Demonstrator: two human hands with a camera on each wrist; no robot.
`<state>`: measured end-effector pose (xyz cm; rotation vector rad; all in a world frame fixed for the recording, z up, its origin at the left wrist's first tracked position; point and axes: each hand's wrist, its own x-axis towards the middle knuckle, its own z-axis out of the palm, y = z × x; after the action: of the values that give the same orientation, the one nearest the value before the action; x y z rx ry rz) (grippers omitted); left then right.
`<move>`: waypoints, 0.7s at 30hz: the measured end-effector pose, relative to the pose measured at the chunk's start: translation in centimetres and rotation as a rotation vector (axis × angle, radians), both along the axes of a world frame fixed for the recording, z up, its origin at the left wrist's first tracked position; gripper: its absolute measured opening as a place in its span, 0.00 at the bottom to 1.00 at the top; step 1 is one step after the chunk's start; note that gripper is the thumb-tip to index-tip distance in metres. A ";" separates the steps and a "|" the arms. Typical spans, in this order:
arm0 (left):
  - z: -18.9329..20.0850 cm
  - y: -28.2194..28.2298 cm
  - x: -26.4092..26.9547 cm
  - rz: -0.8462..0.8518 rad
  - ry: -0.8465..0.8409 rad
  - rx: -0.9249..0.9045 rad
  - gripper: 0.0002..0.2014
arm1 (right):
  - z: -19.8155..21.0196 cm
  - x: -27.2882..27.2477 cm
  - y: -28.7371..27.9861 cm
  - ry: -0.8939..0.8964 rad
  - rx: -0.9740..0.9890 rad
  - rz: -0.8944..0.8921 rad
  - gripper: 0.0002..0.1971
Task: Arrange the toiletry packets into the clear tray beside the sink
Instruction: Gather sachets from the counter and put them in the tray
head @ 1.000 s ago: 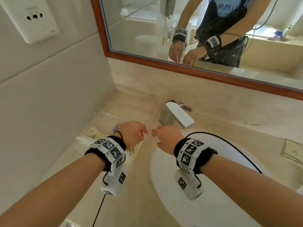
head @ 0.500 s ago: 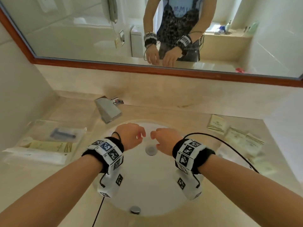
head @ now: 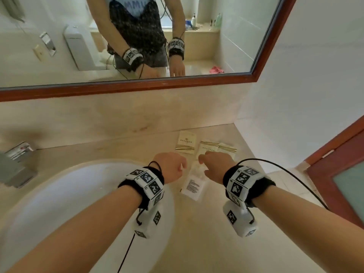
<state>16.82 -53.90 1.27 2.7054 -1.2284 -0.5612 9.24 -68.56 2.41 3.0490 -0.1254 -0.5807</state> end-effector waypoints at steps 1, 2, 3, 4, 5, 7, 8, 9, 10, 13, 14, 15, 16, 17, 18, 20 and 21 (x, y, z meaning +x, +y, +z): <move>-0.4 -1.1 0.0 -0.011 0.012 0.002 0.13 | -0.3 -0.1 -1.3 0.015 -0.007 -0.038 0.15; -0.7 -2.1 0.1 -0.024 0.023 0.011 0.13 | -0.6 -0.1 -2.5 0.026 -0.013 -0.076 0.15; -1.1 -3.0 0.2 -0.036 0.034 0.023 0.14 | -0.9 0.1 -3.6 0.038 -0.018 -0.111 0.16; -1.4 -3.6 0.3 -0.047 0.044 0.035 0.14 | -1.3 0.2 -4.5 0.047 -0.021 -0.143 0.17; -1.6 -4.3 0.6 -0.053 0.051 0.042 0.14 | -1.6 0.5 -5.3 0.053 -0.025 -0.171 0.17; -2.0 -5.3 1.5 -0.049 0.065 0.044 0.17 | -2.4 1.1 -6.3 0.053 -0.027 -0.224 0.18; -2.2 -5.8 2.0 -0.046 0.065 0.042 0.18 | -2.9 1.5 -6.6 0.044 -0.023 -0.250 0.19; -2.4 -6.4 2.6 -0.045 0.057 0.043 0.20 | -3.3 1.9 -6.9 0.032 -0.021 -0.271 0.19; -2.6 -7.1 3.1 -0.044 0.048 0.048 0.22 | -3.8 2.3 -7.1 0.024 -0.020 -0.287 0.20; -3.2 -9.4 4.3 -0.041 0.022 0.056 0.28 | -5.1 3.1 -7.6 0.040 -0.001 -0.327 0.29; -3.5 -10.1 4.5 -0.049 0.019 0.052 0.30 | -5.5 3.2 -7.9 0.048 0.018 -0.340 0.31; -3.9 -10.8 4.6 -0.065 0.022 0.050 0.32 | -5.8 3.3 -8.3 0.059 0.045 -0.350 0.33; -4.2 -11.4 4.5 -0.090 0.029 0.051 0.34 | -6.1 3.4 -8.7 0.073 0.082 -0.352 0.34; -4.7 -11.9 4.4 -0.121 0.040 0.060 0.35 | -6.3 3.4 -9.1 0.082 0.123 -0.343 0.33; -5.2 -12.2 4.1 -0.147 0.054 0.074 0.36 | -6.4 3.5 -9.4 0.084 0.159 -0.324 0.32; -6.1 -12.6 3.6 -0.149 0.072 0.089 0.37 | -6.5 3.7 -10.2 0.063 0.202 -0.269 0.30; -6.4 -12.6 3.5 -0.139 0.076 0.090 0.37 | -6.6 3.7 -10.6 0.042 0.211 -0.250 0.29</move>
<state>20.29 -66.52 -5.13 2.6562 -1.4116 -0.7459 12.96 -79.21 -4.18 3.2466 -0.4797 -0.7136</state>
